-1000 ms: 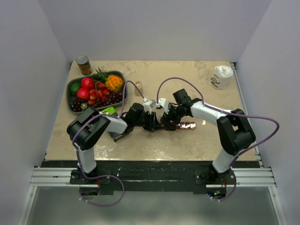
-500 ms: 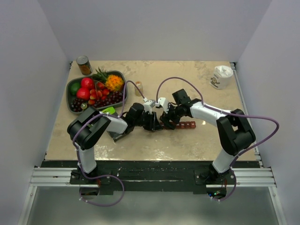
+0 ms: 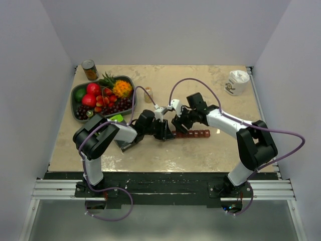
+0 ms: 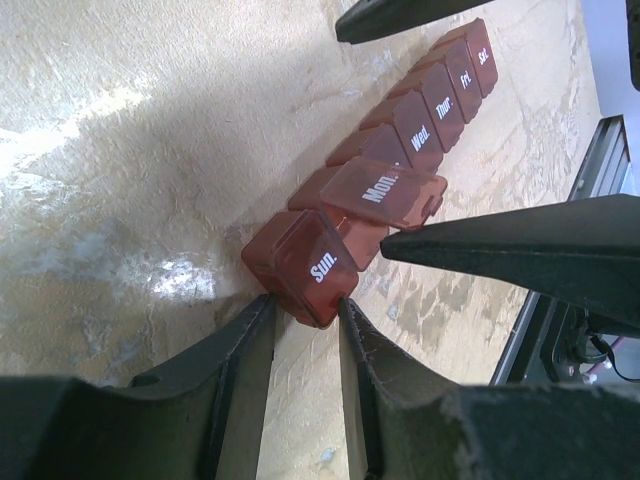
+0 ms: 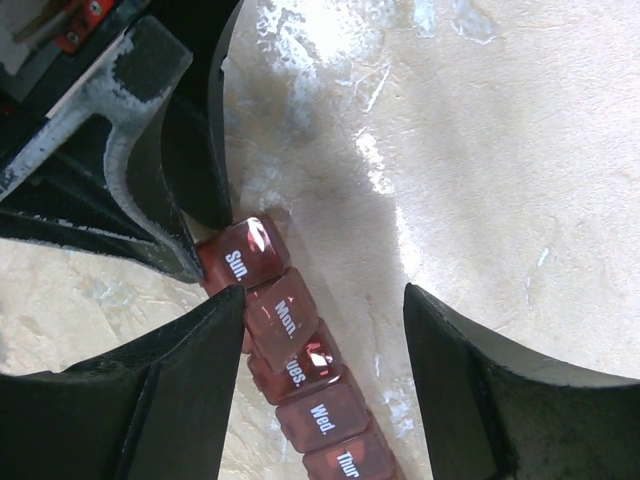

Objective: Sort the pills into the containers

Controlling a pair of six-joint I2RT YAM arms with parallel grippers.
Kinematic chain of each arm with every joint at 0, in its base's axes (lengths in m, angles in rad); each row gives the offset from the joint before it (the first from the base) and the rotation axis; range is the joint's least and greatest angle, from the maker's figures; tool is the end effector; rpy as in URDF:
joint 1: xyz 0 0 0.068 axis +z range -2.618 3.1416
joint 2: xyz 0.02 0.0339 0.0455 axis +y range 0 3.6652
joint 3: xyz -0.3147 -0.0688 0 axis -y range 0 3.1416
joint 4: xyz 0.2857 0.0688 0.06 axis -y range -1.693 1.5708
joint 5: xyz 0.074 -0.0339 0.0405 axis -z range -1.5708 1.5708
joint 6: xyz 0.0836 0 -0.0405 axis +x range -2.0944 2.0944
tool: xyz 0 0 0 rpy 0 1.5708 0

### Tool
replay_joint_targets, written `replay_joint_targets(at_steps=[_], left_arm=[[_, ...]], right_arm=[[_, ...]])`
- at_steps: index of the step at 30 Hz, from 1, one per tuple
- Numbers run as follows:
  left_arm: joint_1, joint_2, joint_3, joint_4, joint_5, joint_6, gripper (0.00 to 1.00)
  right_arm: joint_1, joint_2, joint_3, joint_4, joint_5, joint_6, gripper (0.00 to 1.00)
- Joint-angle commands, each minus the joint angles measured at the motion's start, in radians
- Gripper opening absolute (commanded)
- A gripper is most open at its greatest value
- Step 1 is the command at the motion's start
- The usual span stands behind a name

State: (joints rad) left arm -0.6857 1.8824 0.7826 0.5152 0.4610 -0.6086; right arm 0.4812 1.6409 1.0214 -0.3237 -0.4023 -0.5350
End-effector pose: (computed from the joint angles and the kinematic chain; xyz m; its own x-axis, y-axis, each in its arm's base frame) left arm 0.3044 -0.2971 0.1035 -0.8388 0.0247 -0.5438 0.4567 0.5758 -0.6782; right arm 0.3378 0.2133 0.1882 -0.2962 -0.6839 -0.6667 -0.9075 0.4191 -0.0267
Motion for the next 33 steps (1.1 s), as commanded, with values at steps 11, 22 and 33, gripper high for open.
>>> replay_joint_targets(at_steps=[11, 22, 33], left_arm=[[-0.011, 0.078, -0.017, -0.182, -0.044, 0.059, 0.37], [-0.009, 0.083, -0.014, -0.184, -0.039, 0.063, 0.37], [-0.009, 0.083, -0.016, -0.184, -0.039, 0.061, 0.37]], right_arm=[[-0.004, 0.022, 0.014, 0.083, 0.118, 0.067, 0.66], [-0.021, 0.102, 0.057, 0.061, 0.139, 0.095, 0.74], [-0.09, 0.01, 0.065, 0.014, -0.102, 0.066, 0.79]])
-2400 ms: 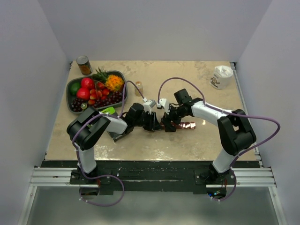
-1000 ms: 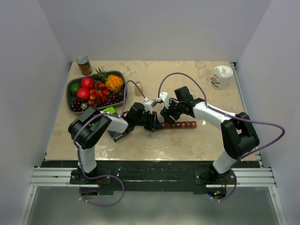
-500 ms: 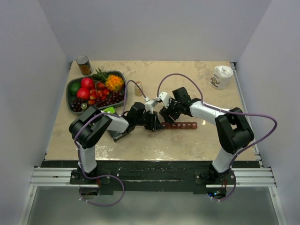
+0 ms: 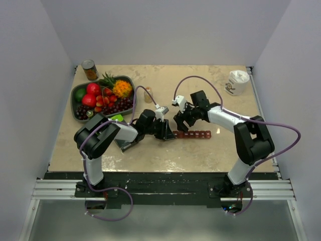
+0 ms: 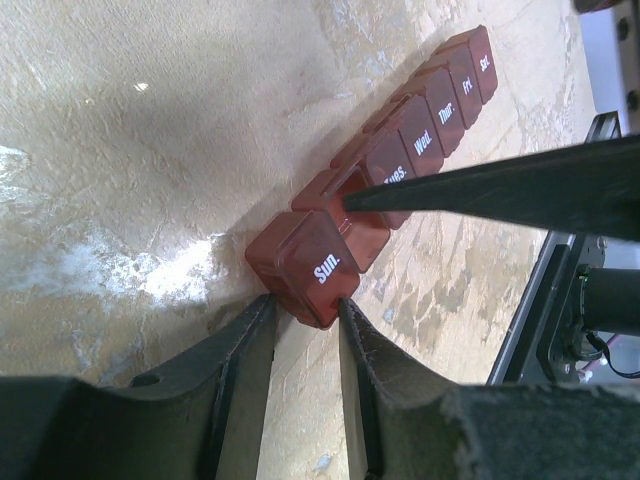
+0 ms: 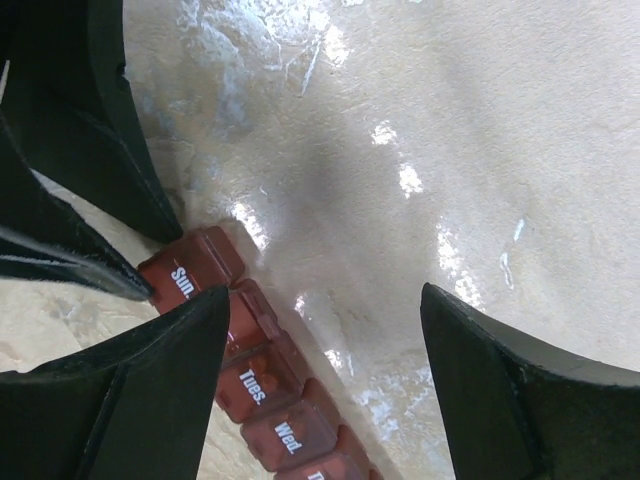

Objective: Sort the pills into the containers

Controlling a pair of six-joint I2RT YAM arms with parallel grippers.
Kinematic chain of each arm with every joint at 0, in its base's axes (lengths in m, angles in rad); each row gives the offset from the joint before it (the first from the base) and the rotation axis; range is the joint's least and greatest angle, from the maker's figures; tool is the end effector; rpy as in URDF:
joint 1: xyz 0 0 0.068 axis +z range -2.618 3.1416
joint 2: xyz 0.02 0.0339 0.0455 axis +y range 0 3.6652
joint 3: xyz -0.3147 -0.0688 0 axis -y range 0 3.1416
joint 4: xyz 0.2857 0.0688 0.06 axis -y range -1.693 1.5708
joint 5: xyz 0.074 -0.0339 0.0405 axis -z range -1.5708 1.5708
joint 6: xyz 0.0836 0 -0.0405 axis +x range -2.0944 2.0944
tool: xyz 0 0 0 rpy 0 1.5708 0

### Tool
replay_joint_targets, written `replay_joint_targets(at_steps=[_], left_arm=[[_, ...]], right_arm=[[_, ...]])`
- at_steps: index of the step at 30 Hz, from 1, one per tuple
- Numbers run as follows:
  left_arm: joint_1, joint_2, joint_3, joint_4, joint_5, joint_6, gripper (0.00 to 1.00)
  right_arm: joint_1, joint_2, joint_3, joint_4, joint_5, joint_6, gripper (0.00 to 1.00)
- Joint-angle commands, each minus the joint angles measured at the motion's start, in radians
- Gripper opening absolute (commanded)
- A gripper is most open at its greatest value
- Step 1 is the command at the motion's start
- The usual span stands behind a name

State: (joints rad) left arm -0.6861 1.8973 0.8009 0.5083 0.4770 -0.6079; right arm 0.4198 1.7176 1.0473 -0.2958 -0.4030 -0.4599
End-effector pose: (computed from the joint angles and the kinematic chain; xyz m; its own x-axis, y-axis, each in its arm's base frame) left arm 0.3070 -0.3010 0.1026 -0.8426 0.0341 -0.5375 0.4594 0.5663 -0.6843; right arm 0.3638 0.1983 0.1702 -0.4164 -0.6330 -0.6526 -0.8519 0.5225 0.0368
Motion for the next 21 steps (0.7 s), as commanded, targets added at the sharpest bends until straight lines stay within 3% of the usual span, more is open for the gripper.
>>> replay_joint_targets(at_steps=[1, 8, 16, 21], left_arm=[[-0.01, 0.069, -0.034, -0.177, -0.055, 0.06, 0.37], [-0.009, 0.069, -0.032, -0.177, -0.057, 0.06, 0.37], [-0.009, 0.075, -0.029, -0.175, -0.055, 0.06, 0.37], [-0.01, 0.077, -0.028, -0.175, -0.054, 0.06, 0.37]], right_arm=[[-0.033, -0.069, 0.039, -0.016, -0.108, -0.01, 0.79], [-0.041, -0.049, 0.036, -0.002, -0.047, 0.016, 0.73], [-0.038, 0.022, 0.034, 0.04, 0.101, 0.063, 0.46], [-0.038, 0.062, 0.046, 0.023, 0.109, 0.06, 0.44]])
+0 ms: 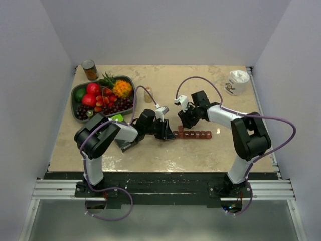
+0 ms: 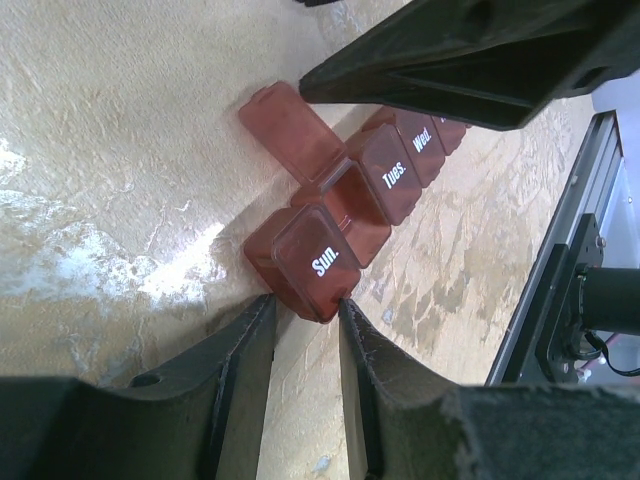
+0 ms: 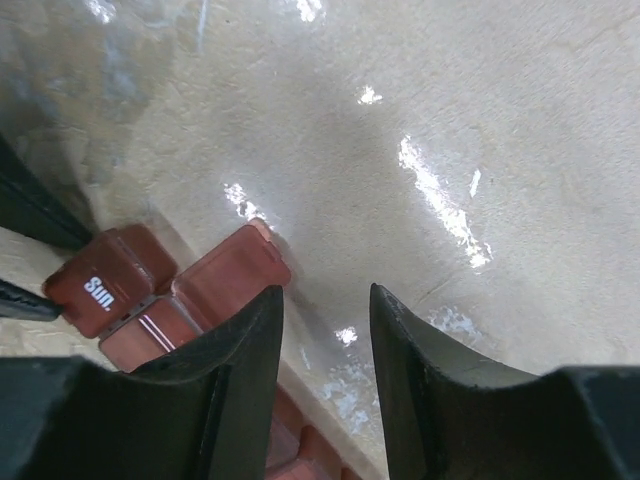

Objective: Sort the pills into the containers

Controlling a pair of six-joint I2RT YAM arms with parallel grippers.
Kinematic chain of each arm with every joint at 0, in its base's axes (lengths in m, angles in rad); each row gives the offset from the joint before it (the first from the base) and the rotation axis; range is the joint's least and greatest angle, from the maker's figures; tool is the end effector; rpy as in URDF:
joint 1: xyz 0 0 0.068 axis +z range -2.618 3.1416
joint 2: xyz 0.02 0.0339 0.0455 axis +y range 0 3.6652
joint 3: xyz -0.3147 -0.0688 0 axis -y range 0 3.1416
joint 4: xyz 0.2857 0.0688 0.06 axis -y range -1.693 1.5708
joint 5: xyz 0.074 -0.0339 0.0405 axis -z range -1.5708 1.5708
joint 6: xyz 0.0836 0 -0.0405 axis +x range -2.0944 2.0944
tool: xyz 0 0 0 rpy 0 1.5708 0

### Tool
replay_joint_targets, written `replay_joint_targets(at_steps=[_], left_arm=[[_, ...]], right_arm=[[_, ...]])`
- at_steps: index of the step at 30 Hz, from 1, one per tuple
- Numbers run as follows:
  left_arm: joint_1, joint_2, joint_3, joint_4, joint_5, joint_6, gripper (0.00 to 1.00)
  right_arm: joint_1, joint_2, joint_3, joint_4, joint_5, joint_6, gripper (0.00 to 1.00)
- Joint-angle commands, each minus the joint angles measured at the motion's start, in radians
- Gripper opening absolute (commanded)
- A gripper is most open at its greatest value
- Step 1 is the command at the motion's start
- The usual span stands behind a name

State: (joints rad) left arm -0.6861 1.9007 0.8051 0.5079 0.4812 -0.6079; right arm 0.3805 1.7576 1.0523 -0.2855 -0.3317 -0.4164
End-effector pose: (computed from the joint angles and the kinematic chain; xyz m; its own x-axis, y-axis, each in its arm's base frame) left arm 0.3076 -0.3019 0.1025 -0.8431 0.0360 -0.5366 0.4606 0.5633 -0.6860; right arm 0.3787 0.1808 0.1552 -0.5012 -0.6124 -0.6114 -0.7868 0.6166 0.0275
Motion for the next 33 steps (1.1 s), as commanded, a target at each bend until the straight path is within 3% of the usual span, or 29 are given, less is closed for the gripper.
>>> replay_joint_targets(at_steps=[1, 5, 13, 23, 33], left_arm=[[-0.01, 0.072, -0.032, -0.175, -0.056, 0.06, 0.37], [-0.009, 0.07, -0.032, -0.174, -0.056, 0.059, 0.37], [-0.006, 0.0, -0.027, -0.19, -0.066, 0.046, 0.42], [0.023, -0.176, 0.02, -0.261, -0.085, 0.042, 0.69], [0.037, -0.431, 0.016, -0.339, -0.159, 0.115, 0.75]], right_arm=[[0.001, 0.022, 0.041, 0.011, 0.036, 0.016, 0.44], [0.003, -0.003, 0.044, 0.006, 0.017, 0.011, 0.46], [-0.023, -0.131, 0.046, -0.037, -0.03, -0.048, 0.78], [-0.068, -0.242, 0.005, -0.087, -0.141, -0.119, 0.84], [-0.087, -0.34, -0.012, -0.116, -0.251, -0.162, 0.85]])
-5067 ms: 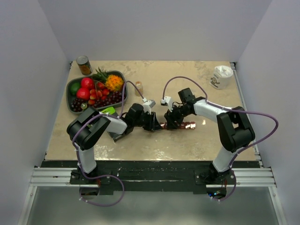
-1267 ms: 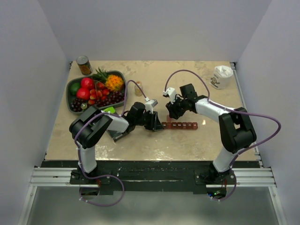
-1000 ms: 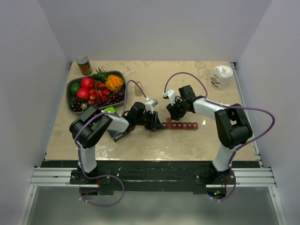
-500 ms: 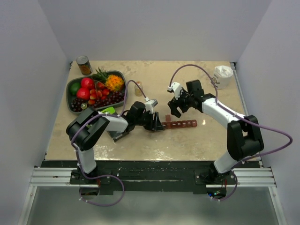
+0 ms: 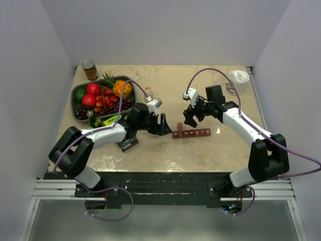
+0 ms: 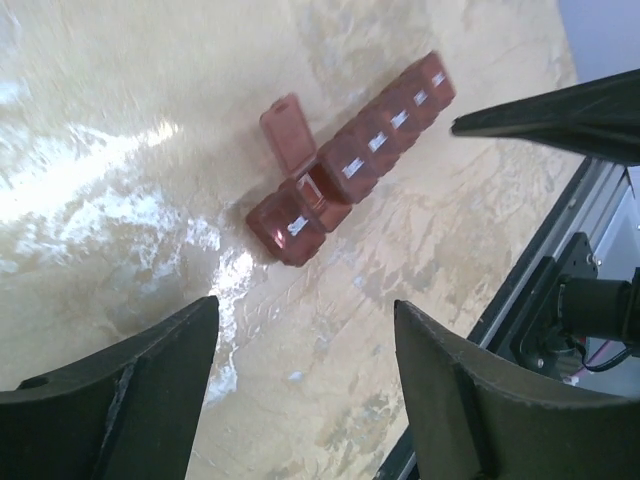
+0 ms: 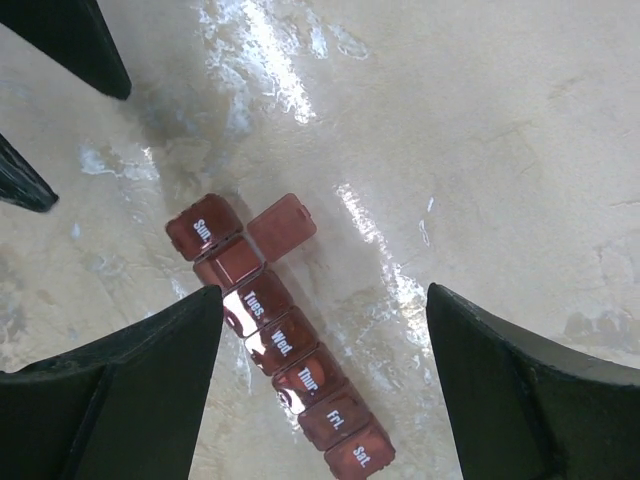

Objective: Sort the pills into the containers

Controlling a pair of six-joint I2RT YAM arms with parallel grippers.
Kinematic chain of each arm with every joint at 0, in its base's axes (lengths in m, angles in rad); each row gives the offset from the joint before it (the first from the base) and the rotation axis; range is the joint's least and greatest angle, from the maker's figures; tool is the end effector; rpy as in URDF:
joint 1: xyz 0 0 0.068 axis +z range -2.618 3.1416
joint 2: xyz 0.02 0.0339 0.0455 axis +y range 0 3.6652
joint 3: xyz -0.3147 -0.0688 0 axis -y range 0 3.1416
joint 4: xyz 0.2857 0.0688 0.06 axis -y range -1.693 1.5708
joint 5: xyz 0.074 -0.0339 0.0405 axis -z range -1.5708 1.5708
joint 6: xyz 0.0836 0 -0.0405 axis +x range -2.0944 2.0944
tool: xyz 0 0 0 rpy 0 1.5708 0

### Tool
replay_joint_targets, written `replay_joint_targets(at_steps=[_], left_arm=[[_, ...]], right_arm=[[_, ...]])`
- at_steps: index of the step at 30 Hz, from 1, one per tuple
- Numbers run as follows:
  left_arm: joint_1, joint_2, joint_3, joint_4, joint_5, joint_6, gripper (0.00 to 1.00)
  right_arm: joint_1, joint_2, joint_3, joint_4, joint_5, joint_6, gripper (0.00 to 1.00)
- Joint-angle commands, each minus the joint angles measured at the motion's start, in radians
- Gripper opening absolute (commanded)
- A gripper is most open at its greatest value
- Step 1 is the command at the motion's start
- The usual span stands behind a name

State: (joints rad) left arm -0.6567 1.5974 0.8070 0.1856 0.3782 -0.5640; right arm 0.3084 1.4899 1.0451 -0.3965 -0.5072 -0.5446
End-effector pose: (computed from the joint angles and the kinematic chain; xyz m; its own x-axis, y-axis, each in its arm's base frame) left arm 0.2954 -0.2667 0.1810 -0.8125 -0.0010 -0.5830 0.4421 0.6509 -0.6172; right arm 0.3462 0.1529 0.2488 -0.3103 -0.5741 -0.7577 -0.8588 0.5111 -0.0356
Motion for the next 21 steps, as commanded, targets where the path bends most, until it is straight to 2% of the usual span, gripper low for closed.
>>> replay_joint_targets(at_steps=[1, 7, 10, 14, 21], left_arm=[[0.008, -0.189, 0.006, -0.023, -0.067, 0.087, 0.75], [0.011, -0.478, -0.028, -0.133, -0.205, 0.234, 0.77], [0.017, -0.624, -0.06, -0.184, -0.265, 0.288, 0.89], [0.025, -0.772, -0.049, -0.329, -0.344, 0.338, 0.95], [0.028, -0.955, 0.02, -0.578, -0.683, 0.337, 0.99]], right_arm=[[-0.018, -0.082, -0.01, -0.005, -0.097, -0.038, 0.85], [-0.046, -0.137, -0.022, -0.018, -0.181, -0.06, 0.85], [-0.049, -0.145, -0.025, -0.024, -0.206, -0.072, 0.85], [-0.049, -0.143, -0.023, -0.03, -0.212, -0.074, 0.85], [-0.051, -0.137, -0.023, -0.03, -0.214, -0.075, 0.85]])
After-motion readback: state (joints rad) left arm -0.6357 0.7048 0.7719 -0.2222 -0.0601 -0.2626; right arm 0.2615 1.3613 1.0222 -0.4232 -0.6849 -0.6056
